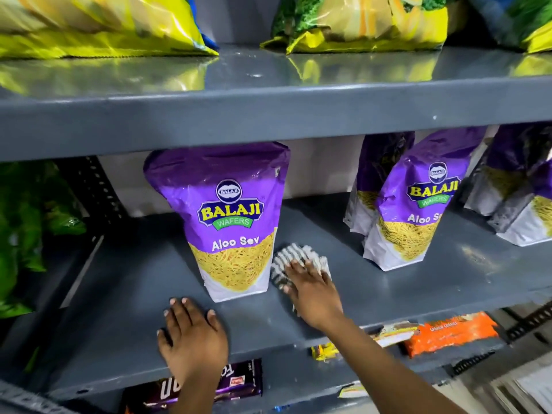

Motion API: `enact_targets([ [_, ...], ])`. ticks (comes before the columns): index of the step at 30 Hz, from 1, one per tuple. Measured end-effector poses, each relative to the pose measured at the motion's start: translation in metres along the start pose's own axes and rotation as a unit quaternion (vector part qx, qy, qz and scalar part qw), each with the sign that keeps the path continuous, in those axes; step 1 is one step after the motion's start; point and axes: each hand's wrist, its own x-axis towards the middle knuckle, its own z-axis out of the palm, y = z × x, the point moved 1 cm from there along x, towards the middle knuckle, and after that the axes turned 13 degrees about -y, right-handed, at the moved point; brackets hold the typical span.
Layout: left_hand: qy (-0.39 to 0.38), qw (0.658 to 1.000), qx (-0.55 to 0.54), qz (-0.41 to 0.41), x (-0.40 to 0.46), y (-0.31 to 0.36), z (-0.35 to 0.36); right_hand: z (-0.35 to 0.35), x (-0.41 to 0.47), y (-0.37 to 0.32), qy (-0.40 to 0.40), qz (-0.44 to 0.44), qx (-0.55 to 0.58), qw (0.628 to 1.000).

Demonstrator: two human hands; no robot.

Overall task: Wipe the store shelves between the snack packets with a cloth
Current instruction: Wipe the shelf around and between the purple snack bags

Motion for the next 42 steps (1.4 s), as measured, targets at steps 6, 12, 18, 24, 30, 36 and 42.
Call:
enact_targets([
  [6,0.022,1.000,0.001,0.000,0.006,0.000,0.009,-0.033,0.112,0.017,-0.026,0.042,-0.045,0.998],
  [12,0.028,0.999,-0.009,0.019,0.013,-0.001,0.014,-0.051,0.132,0.024,-0.029,0.211,-0.062,0.975],
  [18,0.063,0.997,-0.026,0.047,0.011,-0.003,0.016,-0.031,0.058,0.017,-0.047,0.203,-0.048,0.977],
  [24,0.080,0.996,-0.034,0.012,0.003,-0.005,0.022,0.002,-0.042,0.040,-0.019,0.133,-0.045,0.990],
  [30,0.142,0.981,-0.070,0.117,-0.052,0.057,0.047,0.007,-0.095,0.103,0.035,0.162,-0.038,0.985],
  [36,0.107,0.945,0.020,0.308,-0.083,0.137,0.084,-0.011,-0.121,0.172,0.075,0.190,-0.019,0.979],
  [42,-0.028,0.972,0.011,0.232,-0.069,0.217,0.089,-0.053,-0.141,0.235,0.138,0.173,0.079,0.972],
])
